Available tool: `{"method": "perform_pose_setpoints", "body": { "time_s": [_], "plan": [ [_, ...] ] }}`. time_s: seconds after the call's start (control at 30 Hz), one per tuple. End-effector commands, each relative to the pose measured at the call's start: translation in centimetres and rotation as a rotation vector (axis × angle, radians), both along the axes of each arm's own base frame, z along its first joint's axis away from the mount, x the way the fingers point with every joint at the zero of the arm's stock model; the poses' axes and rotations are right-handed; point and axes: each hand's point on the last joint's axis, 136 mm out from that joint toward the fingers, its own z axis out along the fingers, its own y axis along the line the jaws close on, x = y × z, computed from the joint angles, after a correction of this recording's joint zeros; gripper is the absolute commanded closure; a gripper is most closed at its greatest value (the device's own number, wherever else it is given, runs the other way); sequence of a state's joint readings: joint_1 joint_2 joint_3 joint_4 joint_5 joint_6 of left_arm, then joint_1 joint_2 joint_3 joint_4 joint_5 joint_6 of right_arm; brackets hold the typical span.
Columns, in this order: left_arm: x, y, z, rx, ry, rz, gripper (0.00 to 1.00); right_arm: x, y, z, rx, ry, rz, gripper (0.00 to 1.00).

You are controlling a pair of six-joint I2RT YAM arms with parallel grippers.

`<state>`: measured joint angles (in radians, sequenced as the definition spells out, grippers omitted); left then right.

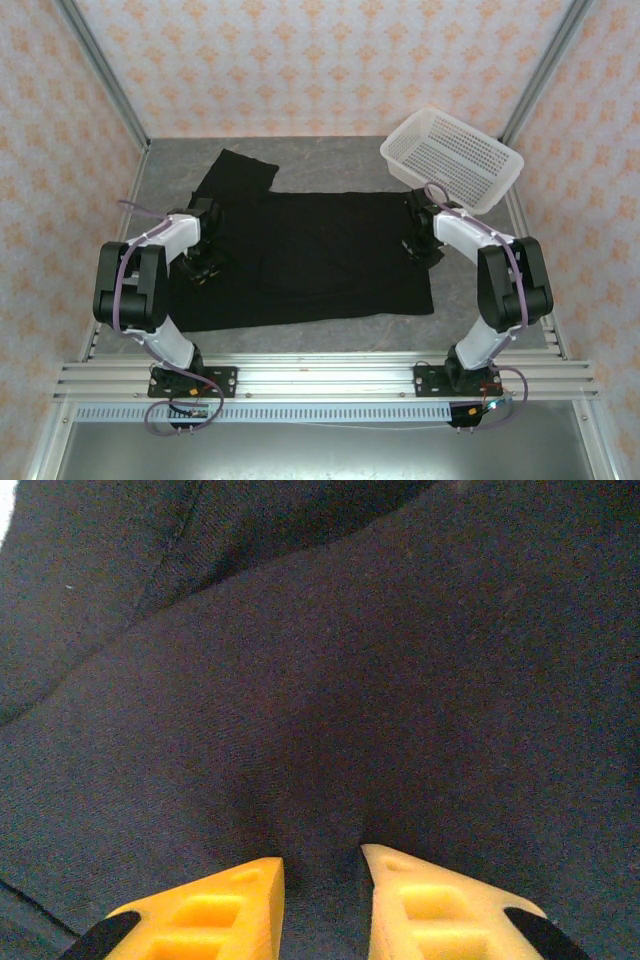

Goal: Fold and stack the t-shirts

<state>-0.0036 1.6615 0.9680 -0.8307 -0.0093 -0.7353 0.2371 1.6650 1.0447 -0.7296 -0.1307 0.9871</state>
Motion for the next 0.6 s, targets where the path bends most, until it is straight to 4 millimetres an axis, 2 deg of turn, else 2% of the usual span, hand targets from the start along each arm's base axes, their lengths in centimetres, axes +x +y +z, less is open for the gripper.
{"method": "perform_pose_setpoints", "body": {
  "time_s": [0.0,0.1,0.27,0.57],
  "plan": [
    [0.9,0.9,0.6,0.035,-0.036,0.019,0.74,0.0,-0.2,0.8,-0.008,-0.023,-0.017,0.73],
    [1.0,0.8,0.8,0.029,-0.043,0.019,0.74,0.4,0.2,0.8,0.008,-0.028,-0.018,0.71],
    [1.1,0.6,1.2,0.023,-0.054,0.017,0.75,0.2,0.8,-0.6,0.030,0.004,-0.041,0.71],
    [1.4,0.5,0.9,0.014,-0.053,0.009,0.75,0.4,0.7,-1.6,0.012,0.030,-0.046,0.73]
  ]
}}
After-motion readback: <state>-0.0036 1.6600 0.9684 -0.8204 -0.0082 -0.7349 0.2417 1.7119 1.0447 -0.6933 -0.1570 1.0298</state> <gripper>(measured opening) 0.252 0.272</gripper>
